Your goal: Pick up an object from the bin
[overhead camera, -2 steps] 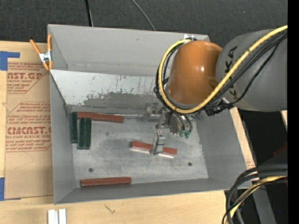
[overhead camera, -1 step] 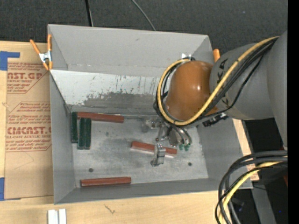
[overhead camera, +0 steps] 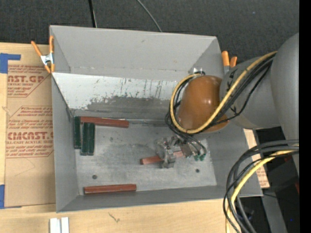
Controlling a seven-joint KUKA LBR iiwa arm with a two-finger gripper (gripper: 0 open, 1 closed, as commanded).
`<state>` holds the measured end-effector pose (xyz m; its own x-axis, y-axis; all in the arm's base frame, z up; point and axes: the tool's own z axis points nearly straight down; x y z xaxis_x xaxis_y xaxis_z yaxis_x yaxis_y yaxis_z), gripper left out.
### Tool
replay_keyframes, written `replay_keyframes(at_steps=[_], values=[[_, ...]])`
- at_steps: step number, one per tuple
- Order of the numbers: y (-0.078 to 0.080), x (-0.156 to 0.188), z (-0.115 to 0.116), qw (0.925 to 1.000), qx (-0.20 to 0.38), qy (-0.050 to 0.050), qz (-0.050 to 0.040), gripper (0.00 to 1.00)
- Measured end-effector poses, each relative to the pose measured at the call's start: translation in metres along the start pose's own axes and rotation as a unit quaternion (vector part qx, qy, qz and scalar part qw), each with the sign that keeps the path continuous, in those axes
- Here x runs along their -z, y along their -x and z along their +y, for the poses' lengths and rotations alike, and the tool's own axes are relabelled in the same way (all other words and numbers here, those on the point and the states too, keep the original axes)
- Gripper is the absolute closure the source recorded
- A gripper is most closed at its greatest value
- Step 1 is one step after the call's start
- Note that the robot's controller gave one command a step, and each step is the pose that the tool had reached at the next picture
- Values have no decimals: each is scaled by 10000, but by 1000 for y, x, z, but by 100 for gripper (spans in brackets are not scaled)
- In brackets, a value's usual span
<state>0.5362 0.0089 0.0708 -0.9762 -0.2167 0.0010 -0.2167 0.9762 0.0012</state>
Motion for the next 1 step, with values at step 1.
replay_keyframes(at_steps=[1], values=[[0, 0, 0, 10000, 0, 1, 0, 100]])
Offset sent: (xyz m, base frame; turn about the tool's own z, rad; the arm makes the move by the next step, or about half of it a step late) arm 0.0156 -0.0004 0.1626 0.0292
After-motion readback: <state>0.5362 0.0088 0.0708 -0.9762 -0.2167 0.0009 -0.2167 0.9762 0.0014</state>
